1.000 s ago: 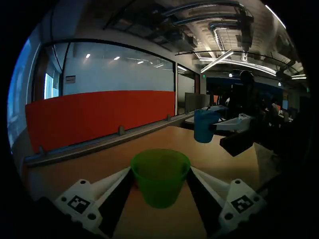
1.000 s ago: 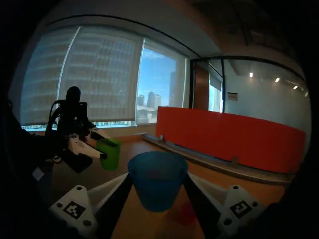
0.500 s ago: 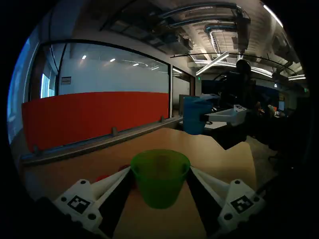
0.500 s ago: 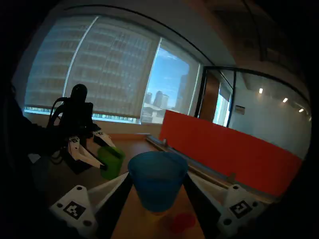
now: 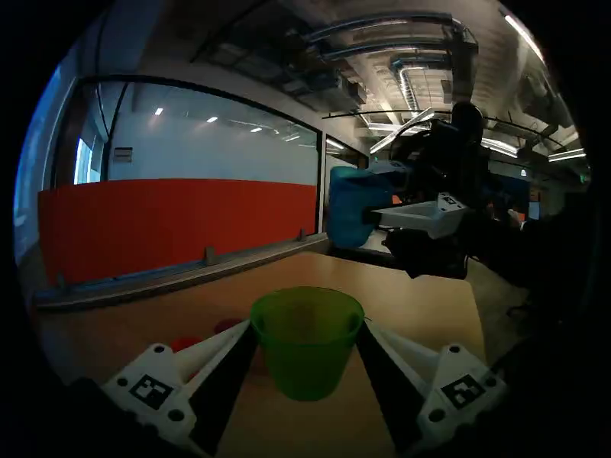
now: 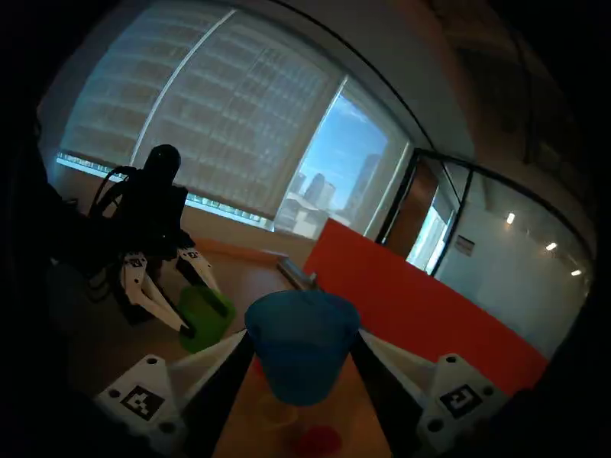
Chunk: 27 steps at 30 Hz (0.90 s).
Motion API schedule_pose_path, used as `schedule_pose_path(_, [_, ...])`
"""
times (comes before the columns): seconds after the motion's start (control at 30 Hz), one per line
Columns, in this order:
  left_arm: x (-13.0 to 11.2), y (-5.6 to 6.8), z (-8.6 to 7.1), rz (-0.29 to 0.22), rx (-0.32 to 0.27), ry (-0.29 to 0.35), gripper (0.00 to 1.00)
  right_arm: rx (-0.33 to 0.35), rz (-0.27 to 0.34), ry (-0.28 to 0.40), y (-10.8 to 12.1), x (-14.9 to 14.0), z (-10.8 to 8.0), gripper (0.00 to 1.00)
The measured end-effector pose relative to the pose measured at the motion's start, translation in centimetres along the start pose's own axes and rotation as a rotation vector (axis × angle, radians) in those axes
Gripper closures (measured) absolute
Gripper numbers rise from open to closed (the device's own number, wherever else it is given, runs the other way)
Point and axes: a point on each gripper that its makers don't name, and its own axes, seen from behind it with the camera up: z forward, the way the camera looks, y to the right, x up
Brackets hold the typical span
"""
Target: Pour water
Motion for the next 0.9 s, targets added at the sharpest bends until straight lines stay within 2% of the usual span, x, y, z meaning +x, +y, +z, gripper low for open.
schedule_pose_path(0.4, [-0.2,1.1,0.3,-0.003,-0.025,0.006,0.14,0.009,-0.118,0.001,-0.1,1.5,0.9,0.11])
schedule_pose_path(0.9, [-0.9,2.2,1.1,-0.012,-0.054,0.002,0.14,0.001,-0.311,-0.015,-0.4,2.5,2.2,0.11])
